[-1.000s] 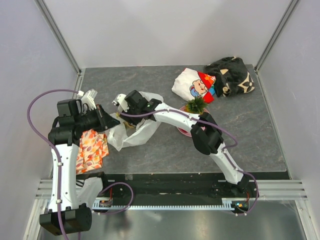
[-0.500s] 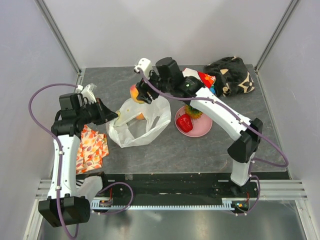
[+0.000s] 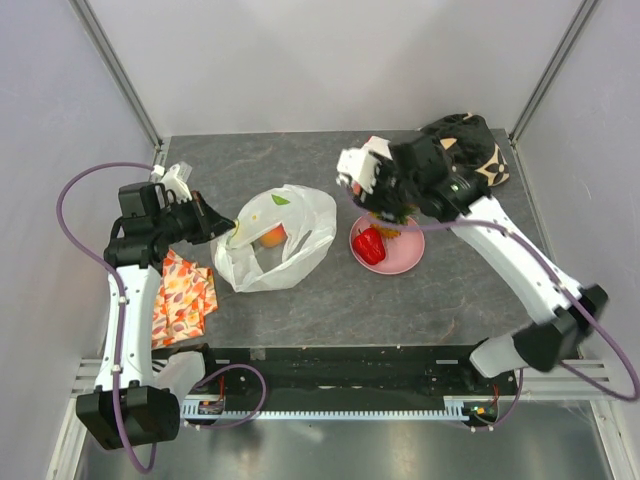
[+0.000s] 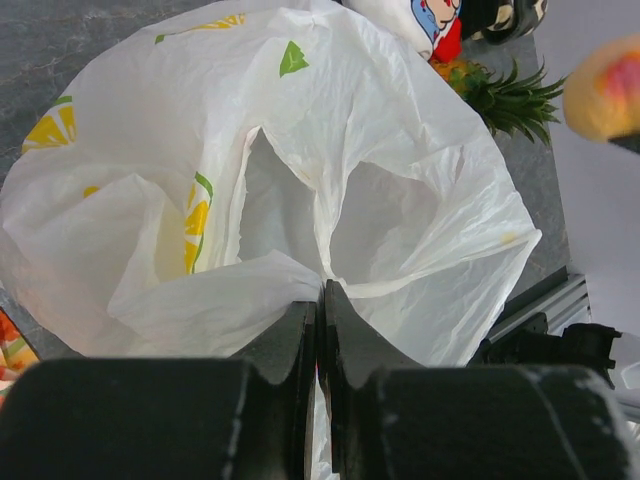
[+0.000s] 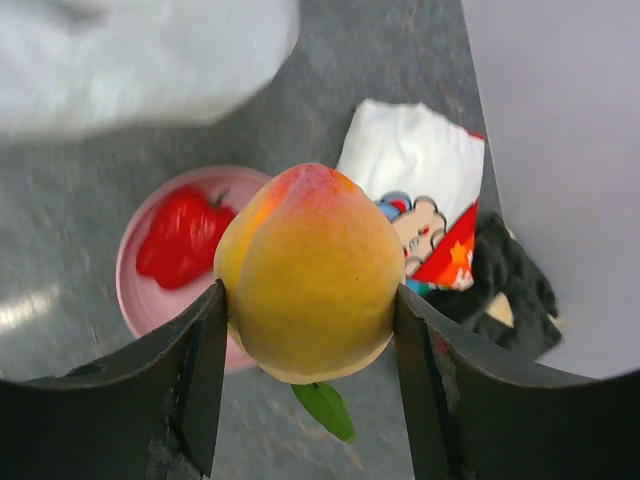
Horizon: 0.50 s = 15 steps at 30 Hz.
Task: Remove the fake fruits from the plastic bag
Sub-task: Place the fake fruit on the plate.
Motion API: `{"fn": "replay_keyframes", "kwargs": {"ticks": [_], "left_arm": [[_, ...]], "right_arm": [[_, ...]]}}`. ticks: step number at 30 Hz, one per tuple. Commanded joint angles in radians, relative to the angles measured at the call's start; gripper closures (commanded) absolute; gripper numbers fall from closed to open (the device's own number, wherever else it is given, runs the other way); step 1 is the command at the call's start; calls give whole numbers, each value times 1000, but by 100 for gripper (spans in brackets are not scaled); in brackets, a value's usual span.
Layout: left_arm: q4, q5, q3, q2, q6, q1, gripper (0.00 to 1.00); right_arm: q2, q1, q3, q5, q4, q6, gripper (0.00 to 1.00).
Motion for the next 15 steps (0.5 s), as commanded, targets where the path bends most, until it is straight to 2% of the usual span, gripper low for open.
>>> {"fn": "replay_keyframes", "kwargs": {"ticks": [1, 9, 11, 15], "left_arm": [[55, -21, -6, -8, -4, 1, 89], [56, -18, -23, -21, -13, 1, 88], [58, -15, -25, -19, -15, 1, 88], [59, -12, -20, -16, -15, 1, 88]], "right_arm": [[-195, 12, -180, 82, -132, -305, 73], [-377, -92, -408, 108, -165, -296, 76], [-380, -113, -456, 91, -161, -266, 76], [-291, -176, -464, 4, -129, -84, 77]]}}
